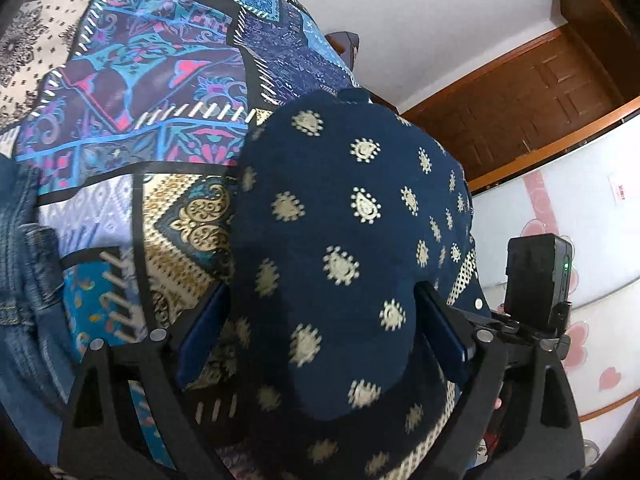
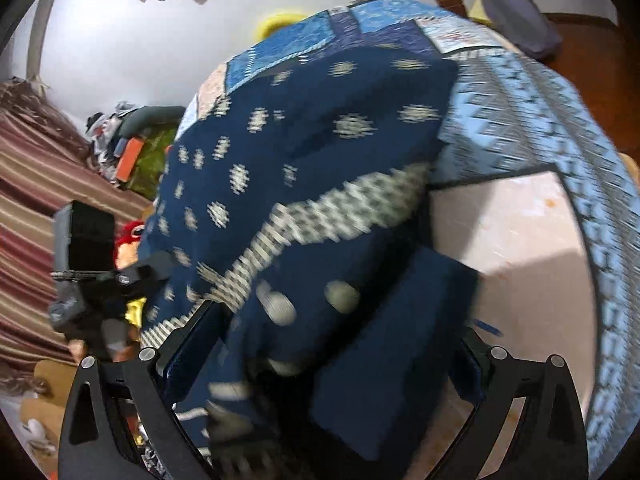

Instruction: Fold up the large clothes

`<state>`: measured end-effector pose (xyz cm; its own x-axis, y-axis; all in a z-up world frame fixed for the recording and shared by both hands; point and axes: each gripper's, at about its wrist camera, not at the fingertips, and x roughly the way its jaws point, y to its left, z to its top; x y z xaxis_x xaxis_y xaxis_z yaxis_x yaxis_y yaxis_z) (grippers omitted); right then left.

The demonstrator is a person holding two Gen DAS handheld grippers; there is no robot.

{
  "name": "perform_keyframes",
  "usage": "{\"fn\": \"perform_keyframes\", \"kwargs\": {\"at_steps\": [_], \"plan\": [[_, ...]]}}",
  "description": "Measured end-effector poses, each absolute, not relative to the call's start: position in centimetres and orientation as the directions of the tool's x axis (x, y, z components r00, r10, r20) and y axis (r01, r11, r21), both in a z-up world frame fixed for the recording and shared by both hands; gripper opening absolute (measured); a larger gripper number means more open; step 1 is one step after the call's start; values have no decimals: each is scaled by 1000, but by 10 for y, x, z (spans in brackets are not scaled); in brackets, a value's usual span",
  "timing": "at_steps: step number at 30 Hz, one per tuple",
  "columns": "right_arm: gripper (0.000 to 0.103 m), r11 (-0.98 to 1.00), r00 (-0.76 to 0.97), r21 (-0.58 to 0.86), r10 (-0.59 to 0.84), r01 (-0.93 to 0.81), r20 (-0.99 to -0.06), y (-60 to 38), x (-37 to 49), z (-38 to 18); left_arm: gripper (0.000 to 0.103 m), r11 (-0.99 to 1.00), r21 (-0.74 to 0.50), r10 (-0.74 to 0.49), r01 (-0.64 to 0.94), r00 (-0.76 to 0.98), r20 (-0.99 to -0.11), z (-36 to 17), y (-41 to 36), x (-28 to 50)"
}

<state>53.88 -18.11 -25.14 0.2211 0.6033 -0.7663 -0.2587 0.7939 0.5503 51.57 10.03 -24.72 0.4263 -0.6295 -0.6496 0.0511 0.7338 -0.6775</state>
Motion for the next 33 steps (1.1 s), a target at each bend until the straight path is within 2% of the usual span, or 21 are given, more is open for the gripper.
{"fn": "perform_keyframes", "kwargs": {"at_steps": [2,3,5,7,9,12,17,25,33], "plan": [[99,791,223,557,608,-253,-762,-175,543,-255,88,729,-683,-633,47,427,-646,-248,95,517],[93,788,221,561,612,-253,-759,-173,544,-255,86,741,-669,-619,51,437,-653,-246,93,516],[85,785,216,566,615,-250,-758,-168,546,-255,72,747,-661,-615,67,446,-650,-240,92,511],[71,793,228,548,604,-266,-764,-166,542,-250,64,744,-663,-619,77,452,-642,-236,94,505],[48,795,240,523,597,-308,-765,-165,535,-239,59,755,-649,-611,93,459,-645,-229,93,500],[35,787,236,510,599,-347,-765,-161,525,-224,51,763,-635,-607,123,475,-637,-213,93,487],[32,781,258,481,598,-397,-758,-144,500,-197,48,795,-581,-571,173,537,-621,-169,107,452],[32,729,306,478,657,-490,-689,-99,461,-125,48,813,-557,-520,171,645,-560,-102,168,398],[32,676,271,470,693,-568,-668,-14,440,-101,48,838,-535,-446,106,698,-561,-97,245,367]]}}
